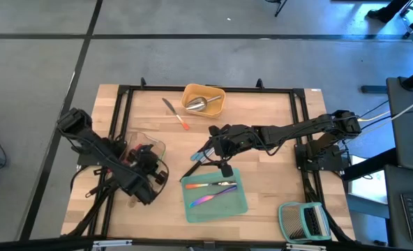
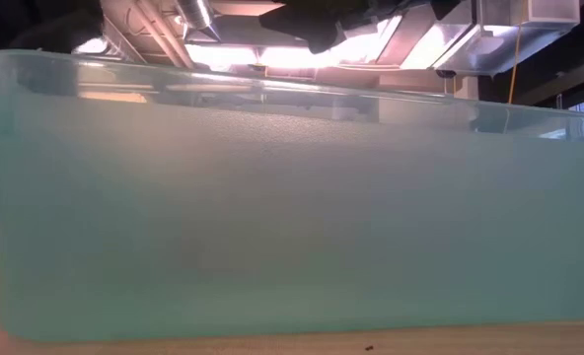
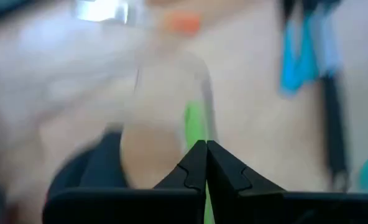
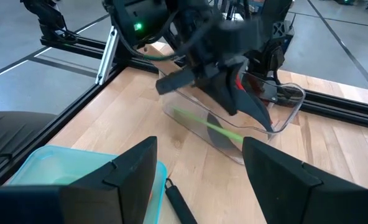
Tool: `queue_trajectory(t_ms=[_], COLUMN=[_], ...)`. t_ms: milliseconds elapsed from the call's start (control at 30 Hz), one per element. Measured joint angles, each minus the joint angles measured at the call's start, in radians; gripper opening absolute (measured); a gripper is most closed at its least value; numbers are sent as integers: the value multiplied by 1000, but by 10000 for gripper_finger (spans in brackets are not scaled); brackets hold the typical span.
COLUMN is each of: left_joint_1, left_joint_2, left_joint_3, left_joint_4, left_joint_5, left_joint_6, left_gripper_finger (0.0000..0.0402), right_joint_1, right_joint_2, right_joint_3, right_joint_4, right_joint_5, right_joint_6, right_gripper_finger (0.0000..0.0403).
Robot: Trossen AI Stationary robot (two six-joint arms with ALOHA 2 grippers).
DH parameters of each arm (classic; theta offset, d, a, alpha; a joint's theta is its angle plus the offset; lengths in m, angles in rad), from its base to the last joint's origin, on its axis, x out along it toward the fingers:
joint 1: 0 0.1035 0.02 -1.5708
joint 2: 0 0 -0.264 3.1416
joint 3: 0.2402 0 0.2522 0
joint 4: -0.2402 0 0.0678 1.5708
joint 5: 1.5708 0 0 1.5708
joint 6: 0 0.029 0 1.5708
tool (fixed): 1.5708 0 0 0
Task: Pick & Place Kitchen Items
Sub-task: Put the orange table knife into the green bin
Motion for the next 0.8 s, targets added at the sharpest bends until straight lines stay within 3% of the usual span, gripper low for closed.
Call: queue_trajectory(t_ms=[133,400,633,800], left_joint_1=[-31,-27,11,15], left_joint_2=[0,-1,-36,-46], left_joint_3=[1,2,2,3], left_joint_4=[-17,-18,-14,29], left_joint_5=[-240,-433,-392,-419], left_joint_6=[-41,39,192,315], left_gripper_finger=[2,6,2,3], right_joint_1=[0,14,54,92], right_joint_2=[0,0,0,0], right_joint_3=[0,0,0,0], right_joint_4=[-20,-95,-227,-278], right_joint_5=[0,-15,-18,-18], right_joint_6=[0,4,73,163], right_gripper_finger=[240,240,240,240])
